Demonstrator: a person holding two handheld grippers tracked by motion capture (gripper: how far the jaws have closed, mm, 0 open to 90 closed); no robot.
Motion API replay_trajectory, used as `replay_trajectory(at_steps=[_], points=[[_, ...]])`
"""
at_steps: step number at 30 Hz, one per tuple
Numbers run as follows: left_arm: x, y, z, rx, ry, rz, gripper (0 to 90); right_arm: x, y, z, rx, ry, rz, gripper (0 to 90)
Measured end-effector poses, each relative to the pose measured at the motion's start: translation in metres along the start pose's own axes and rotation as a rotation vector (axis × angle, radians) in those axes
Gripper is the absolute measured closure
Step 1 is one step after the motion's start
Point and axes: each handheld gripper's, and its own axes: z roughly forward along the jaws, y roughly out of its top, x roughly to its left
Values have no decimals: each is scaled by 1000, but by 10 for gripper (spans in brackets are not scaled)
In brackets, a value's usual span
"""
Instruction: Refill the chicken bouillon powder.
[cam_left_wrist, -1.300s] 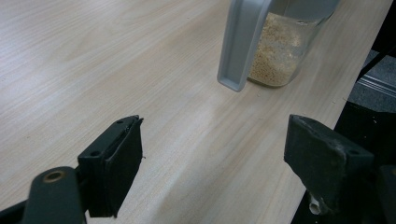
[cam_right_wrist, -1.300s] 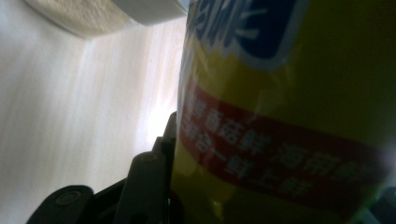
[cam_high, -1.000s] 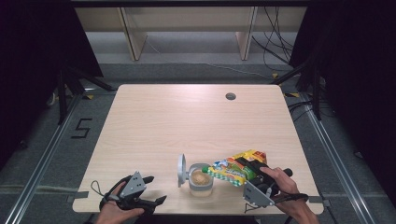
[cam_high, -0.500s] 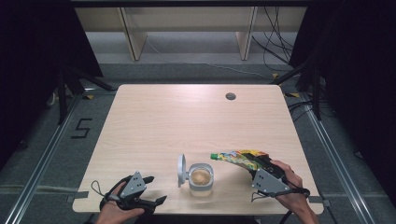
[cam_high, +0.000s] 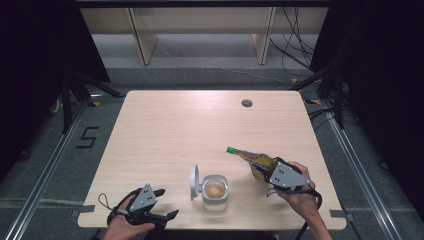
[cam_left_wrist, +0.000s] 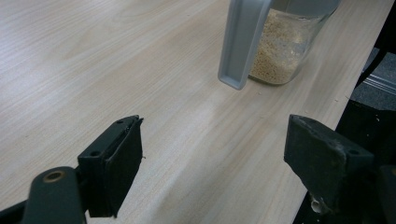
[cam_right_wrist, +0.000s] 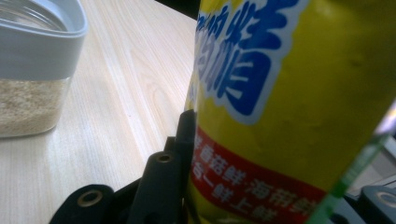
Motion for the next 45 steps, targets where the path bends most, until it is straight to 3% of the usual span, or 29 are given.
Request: replay_trajectory(at_steps=[5,6,7,9,14,15,19,24,26,27,28,29,31,32,35,43,45], points=[[2,1,-2,12,-2,41,189,-3,-7,6,-16,7,70,727],[3,1,-2,8,-4,41,189,-3,-9,7,-13,-6,76,727],[1,1,-2,9,-5,8,189,-3,-11,8,4,2,77,728],[0,1,-2,10,4,12,189,-3,-14,9,28,-3,87,730],[1,1,-2,-2,2,30,189,-5,-18,5,23,-5,132,724],[1,1,-3,5,-12,6,189,-4,-19,4,25,-12,139,720],[1,2,-3,1,-6,38,189,-4,-26,-4,28,-42,176,695],[1,2,-4,5,5,38,189,-2,-30,-11,37,-61,207,674],[1,2,-4,4,7,36,189,-2,-29,-12,35,-77,199,651],[0,1,-4,2,9,5,189,-2,-29,-13,35,-82,204,640],[0,1,-3,-6,8,4,189,0,-29,-16,47,-85,231,628],[0,1,-4,-7,8,4,189,0,-29,-16,40,-97,224,615],[0,1,-4,-7,8,8,189,0,-29,-22,36,-103,263,549],[0,1,-4,-7,8,4,189,0,-28,-25,27,-132,284,501],[0,1,-4,-6,8,4,189,1,-26,-35,28,-162,387,415],[0,1,-3,-6,10,2,189,12,-23,-51,45,-184,421,348],[0,1,-4,2,7,10,189,14,-24,-53,71,-177,442,344]])
